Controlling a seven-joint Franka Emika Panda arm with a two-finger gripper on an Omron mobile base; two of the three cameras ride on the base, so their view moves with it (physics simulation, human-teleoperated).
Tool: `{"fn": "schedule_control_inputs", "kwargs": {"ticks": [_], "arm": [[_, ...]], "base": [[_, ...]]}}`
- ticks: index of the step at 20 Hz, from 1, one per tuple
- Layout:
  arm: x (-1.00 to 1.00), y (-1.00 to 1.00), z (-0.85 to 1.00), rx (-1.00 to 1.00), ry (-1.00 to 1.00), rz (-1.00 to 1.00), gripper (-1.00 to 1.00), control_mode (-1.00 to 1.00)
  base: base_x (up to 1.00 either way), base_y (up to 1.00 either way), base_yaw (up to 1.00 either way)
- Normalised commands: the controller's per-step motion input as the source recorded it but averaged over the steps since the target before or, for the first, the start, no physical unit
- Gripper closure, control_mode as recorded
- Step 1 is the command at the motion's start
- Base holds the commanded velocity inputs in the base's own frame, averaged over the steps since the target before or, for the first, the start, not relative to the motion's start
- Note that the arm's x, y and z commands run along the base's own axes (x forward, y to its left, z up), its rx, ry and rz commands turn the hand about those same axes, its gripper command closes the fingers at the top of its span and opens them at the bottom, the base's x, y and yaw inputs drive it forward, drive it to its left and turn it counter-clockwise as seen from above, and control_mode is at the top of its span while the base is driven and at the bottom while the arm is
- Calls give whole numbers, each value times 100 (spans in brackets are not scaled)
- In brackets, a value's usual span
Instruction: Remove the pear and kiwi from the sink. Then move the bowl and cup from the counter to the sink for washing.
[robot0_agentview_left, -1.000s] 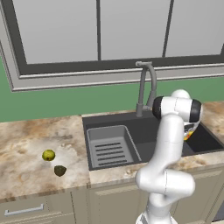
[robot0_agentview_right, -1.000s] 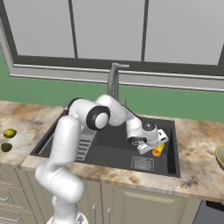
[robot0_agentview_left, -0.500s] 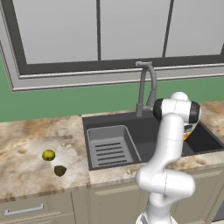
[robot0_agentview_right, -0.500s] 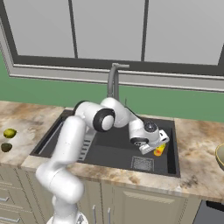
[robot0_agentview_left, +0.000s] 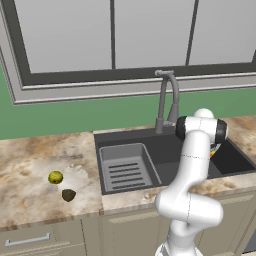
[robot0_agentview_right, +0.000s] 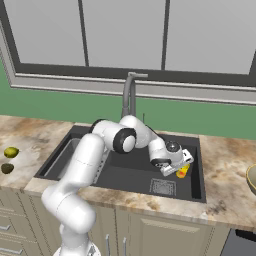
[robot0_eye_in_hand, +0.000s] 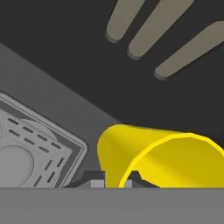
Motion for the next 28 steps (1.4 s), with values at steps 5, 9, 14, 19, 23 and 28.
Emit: {"fn": "schedule_control_inputs", "kwargs": {"ticks": [5, 9, 14, 19, 23, 28], "arm": [[26, -8, -22, 0, 0, 0, 100, -100], [26, -9, -23, 0, 1, 0, 100, -100], [25, -8, -25, 0, 1, 0, 100, -100], [22, -10, -26, 0, 6, 0, 100, -100], [20, -7, -26, 0, 5, 0, 100, -100], [19, -9, -23, 0, 8, 0, 100, -100]], "base": [[0, 0, 0], [0, 0, 0], [0, 0, 0], [0, 0, 0], [0, 0, 0], [0, 0, 0]]}}
